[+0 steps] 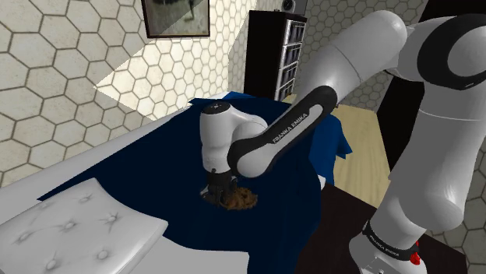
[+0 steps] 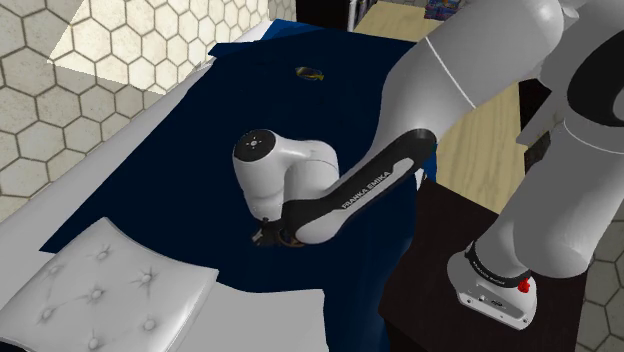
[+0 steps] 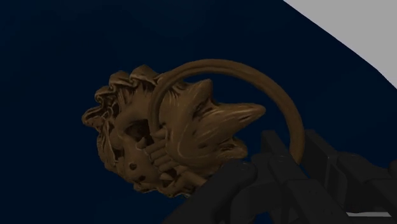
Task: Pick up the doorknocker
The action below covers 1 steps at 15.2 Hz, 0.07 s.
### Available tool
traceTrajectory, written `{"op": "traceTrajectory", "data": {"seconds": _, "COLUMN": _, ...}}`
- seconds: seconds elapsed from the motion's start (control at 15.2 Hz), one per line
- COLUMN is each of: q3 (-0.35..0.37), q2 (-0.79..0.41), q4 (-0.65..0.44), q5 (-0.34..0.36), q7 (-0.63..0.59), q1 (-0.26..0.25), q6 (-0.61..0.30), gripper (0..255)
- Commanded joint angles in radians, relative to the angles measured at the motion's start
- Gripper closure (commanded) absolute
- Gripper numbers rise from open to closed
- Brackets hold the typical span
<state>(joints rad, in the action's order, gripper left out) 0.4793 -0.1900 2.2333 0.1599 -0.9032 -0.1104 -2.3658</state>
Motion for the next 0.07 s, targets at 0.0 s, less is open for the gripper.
{"op": "traceTrajectory", "data": {"seconds": 0.0, "q3": 0.001, "q2": 0.007, "q4": -0.003, "q5": -0.006, "q7": 0.005, "q1": 0.002, "q6": 0.008, "gripper": 255}}
